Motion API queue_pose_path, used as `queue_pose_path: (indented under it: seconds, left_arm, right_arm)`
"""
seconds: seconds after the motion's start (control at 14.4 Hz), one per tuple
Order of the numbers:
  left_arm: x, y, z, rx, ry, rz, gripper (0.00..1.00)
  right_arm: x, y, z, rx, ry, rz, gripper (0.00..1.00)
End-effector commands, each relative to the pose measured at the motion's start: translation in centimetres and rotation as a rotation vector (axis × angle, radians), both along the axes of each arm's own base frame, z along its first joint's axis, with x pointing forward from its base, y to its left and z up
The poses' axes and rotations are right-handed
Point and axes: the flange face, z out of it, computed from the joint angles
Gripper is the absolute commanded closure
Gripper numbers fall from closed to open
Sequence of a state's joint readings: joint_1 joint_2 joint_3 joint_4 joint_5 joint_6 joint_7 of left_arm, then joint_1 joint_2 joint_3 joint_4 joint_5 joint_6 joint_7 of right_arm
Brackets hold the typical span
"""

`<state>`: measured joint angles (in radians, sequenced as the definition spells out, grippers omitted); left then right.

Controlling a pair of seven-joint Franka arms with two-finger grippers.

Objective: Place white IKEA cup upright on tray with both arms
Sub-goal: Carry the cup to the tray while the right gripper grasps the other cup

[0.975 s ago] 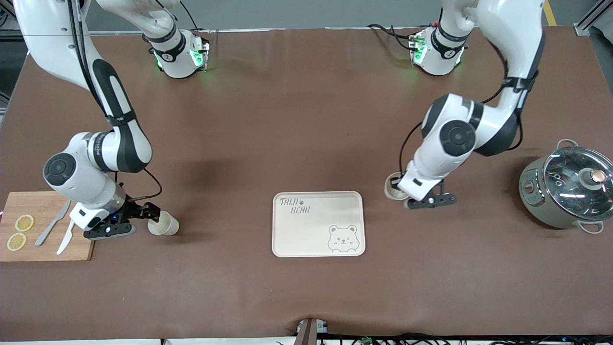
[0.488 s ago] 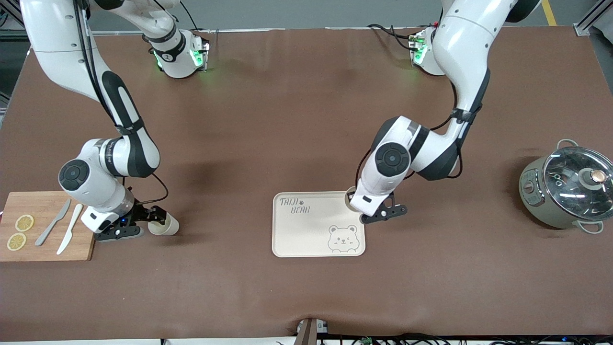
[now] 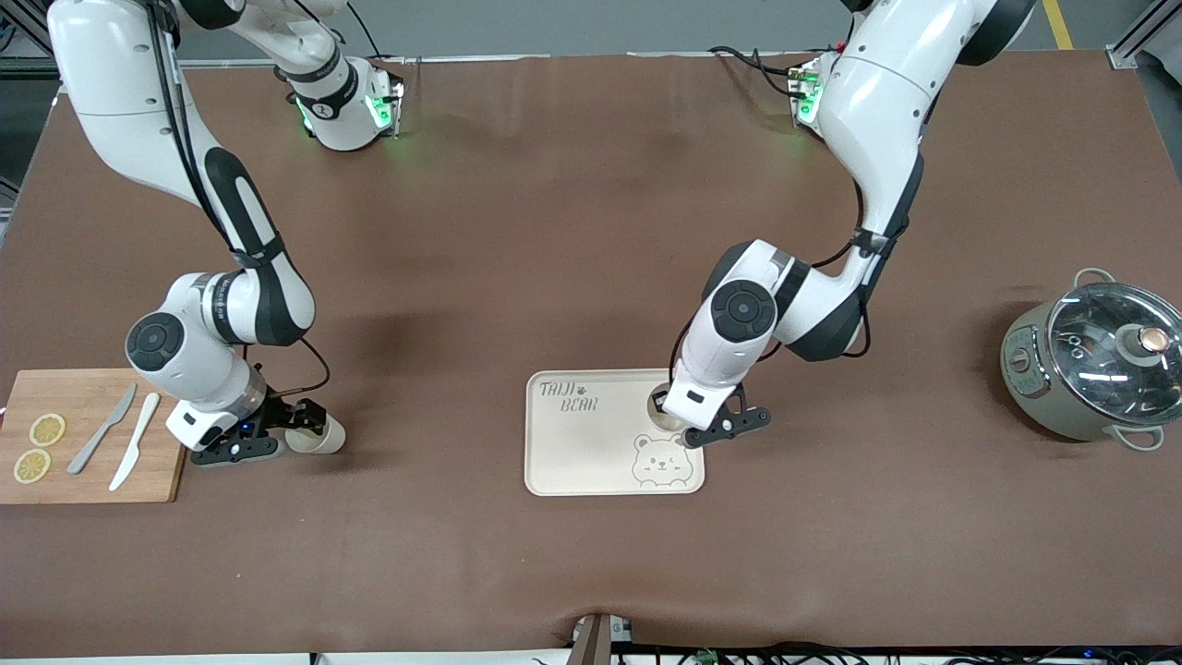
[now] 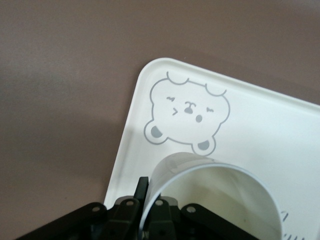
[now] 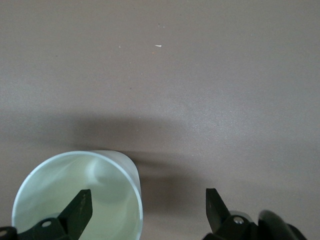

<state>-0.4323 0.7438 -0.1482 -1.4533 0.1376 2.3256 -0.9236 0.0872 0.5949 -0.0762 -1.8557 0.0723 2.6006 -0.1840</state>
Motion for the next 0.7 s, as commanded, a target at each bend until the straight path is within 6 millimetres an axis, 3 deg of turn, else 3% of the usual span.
queue_pose_path:
  seconds: [0.0,0.21,0.42,0.49,0.63]
  left_arm:
    - [0.3,-1.4,-0.8,0.005,-0.060,0.028,1.00]
    - [-0.3,-2.0,-2.6,0.016,-0.071,0.036,1.00]
    - [-0.8,-3.0,-3.3,0.003,-0.088,0.061,1.00]
    - [-0.9,-3.1,-3.5,0.004,-0.085,0.060,1.00]
    - [-1.0,-3.1,-4.0,0.006,-0.080,0.062,1.00]
  right_arm:
    - [0.4,0.2,0.1,0.013,-0.011,-0.007,0.10]
    - [0.4,0.2,0.1,0.016,-0.011,-0.008,0.50]
    - [0.4,0.4,0.1,0.015,-0.011,0.001,0.70]
    - [0.4,0.7,0.0,0.014,-0.011,0.006,0.81]
    - [0.5,0.8,-0.1,0.014,-0.011,0.010,0.92]
